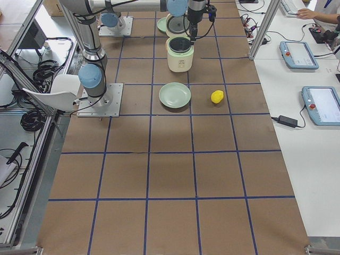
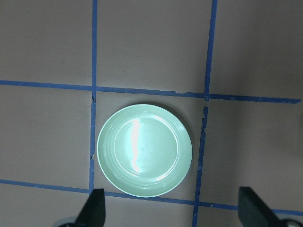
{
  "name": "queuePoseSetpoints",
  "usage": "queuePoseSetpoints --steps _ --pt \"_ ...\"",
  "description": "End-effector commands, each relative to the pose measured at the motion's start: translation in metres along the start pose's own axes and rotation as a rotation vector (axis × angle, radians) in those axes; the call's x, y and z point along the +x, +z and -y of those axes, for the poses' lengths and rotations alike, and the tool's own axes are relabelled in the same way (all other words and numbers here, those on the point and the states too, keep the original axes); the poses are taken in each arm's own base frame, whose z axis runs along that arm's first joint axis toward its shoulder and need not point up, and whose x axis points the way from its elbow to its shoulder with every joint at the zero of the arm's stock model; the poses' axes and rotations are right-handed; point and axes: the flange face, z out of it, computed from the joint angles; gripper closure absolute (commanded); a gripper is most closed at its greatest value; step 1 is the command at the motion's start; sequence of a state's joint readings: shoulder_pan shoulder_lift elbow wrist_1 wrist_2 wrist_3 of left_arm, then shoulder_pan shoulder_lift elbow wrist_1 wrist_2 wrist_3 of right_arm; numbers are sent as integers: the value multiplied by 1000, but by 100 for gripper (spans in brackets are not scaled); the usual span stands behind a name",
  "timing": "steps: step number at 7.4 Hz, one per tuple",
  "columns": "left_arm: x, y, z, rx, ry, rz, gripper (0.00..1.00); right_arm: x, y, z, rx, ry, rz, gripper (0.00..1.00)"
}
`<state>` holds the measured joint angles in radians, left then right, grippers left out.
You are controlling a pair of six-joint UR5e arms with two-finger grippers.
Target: Press rice cooker button
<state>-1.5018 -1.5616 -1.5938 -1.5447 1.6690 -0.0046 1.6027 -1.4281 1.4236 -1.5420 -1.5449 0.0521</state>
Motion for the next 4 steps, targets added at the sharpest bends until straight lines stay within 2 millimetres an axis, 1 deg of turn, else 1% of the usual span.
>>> queuePoseSetpoints --steps 1,4 --pt "0 0 0 0 0 0 0 0 0 0 1 0 0 0" --pt "0 0 0 0 0 0 0 0 2 0 -3 0 1 0"
